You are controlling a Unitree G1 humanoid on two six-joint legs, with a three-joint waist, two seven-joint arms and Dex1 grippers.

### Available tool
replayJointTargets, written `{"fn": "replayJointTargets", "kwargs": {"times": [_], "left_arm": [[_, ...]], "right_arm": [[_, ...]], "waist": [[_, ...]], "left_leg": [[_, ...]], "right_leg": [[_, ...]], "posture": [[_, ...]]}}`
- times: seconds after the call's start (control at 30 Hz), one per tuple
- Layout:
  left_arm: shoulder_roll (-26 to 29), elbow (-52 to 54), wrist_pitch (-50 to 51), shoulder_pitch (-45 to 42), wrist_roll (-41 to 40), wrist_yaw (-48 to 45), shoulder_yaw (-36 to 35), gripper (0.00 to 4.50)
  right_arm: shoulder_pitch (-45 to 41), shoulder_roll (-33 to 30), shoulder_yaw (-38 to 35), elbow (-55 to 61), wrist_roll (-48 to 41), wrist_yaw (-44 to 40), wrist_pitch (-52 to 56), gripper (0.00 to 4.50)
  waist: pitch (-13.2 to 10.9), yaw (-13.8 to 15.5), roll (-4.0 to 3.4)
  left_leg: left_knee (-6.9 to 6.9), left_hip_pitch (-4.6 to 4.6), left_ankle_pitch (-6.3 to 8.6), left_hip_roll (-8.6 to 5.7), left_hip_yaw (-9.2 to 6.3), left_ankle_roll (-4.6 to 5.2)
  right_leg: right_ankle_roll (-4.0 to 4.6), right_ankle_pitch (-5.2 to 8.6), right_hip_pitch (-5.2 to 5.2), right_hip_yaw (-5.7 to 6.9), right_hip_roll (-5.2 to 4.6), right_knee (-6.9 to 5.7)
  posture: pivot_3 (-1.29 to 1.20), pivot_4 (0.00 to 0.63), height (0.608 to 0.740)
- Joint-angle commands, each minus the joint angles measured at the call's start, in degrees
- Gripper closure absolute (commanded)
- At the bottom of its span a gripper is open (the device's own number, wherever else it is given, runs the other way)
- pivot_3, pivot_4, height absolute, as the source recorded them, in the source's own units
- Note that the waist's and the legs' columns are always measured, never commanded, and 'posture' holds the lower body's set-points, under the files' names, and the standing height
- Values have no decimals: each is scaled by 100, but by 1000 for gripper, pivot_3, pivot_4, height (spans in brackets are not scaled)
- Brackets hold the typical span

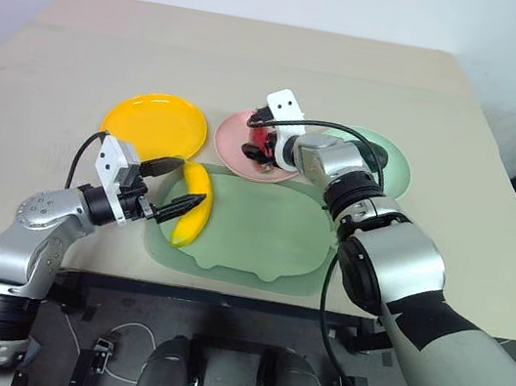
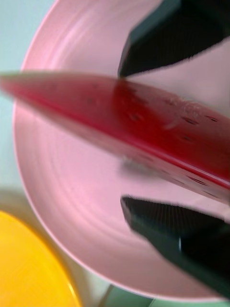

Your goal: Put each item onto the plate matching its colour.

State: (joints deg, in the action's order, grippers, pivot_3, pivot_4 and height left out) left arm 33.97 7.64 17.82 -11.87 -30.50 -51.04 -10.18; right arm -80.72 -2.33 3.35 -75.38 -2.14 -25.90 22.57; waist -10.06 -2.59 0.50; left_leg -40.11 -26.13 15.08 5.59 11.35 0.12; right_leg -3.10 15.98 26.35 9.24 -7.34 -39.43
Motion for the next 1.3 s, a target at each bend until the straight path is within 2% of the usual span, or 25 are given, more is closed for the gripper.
{"fn": "replayJointTargets", "kwargs": {"times": [0.03,0.2,0.33,0.43,0.57,0.73,0.87,1.07,1.2,1.3], "left_arm": [[93,286,-47,-7,-83,3,-174,0],[147,323,-2,47,-116,-7,-239,0],[188,342,37,69,-146,-25,-281,0],[223,365,87,63,-165,-25,-328,0],[297,479,145,140,-230,3,-418,0],[329,664,193,356,-262,103,-537,0],[293,804,209,467,-252,249,-580,0],[227,1090,296,662,-284,593,-679,0],[187,1283,340,771,-314,758,-686,0],[142,1482,493,798,-383,990,-637,0]], "right_arm": [[-354,-71,-202,165,-25,-178,-74,12],[-459,-294,-374,521,-142,-618,117,12],[-316,-525,-389,1372,-295,-1140,641,12],[388,-849,-405,3242,-644,-1506,1575,12],[1836,-1205,-496,6119,-1144,-1478,2458,12],[3528,-1330,-952,8489,-1955,-1602,2228,12],[4504,-1436,-987,9205,-2100,-1612,1671,12],[5895,-1920,-689,10202,-2465,-2146,1294,12],[6126,-2089,-681,10182,-2603,-2185,1237,12],[6040,-2185,-554,9924,-2452,-2125,1099,12]], "waist": [[0,-3,0],[0,0,0],[0,0,0],[1,13,1],[5,43,7],[3,15,5],[5,19,6],[5,50,7],[5,47,8],[5,51,8]], "left_leg": [[0,0,0,0,0,0],[0,0,0,0,0,0],[-1,-1,0,0,-2,0],[0,-3,0,2,-9,0],[-1,-7,0,0,-20,0],[-2,-7,-2,-1,-19,-3],[-1,-1,-2,-1,-19,-5],[-1,3,-2,-2,-23,-4],[-2,18,-2,-2,-25,-4],[4,65,0,-1,-25,-3]], "right_leg": [[0,0,1,0,0,-1],[0,0,0,0,0,0],[0,0,1,0,0,0],[0,0,0,0,1,1],[0,0,-7,6,-1,7],[0,-1,0,6,1,-1],[0,-1,-4,5,3,0],[0,-1,-12,5,2,0],[2,-2,-28,5,3,0],[3,-1,-71,6,2,9]], "posture": [[0,150,695],[0,150,695],[0,150,695],[0,150,695],[0,150,695],[0,150,695],[0,150,695],[0,150,695],[0,150,695],[0,150,695]]}}
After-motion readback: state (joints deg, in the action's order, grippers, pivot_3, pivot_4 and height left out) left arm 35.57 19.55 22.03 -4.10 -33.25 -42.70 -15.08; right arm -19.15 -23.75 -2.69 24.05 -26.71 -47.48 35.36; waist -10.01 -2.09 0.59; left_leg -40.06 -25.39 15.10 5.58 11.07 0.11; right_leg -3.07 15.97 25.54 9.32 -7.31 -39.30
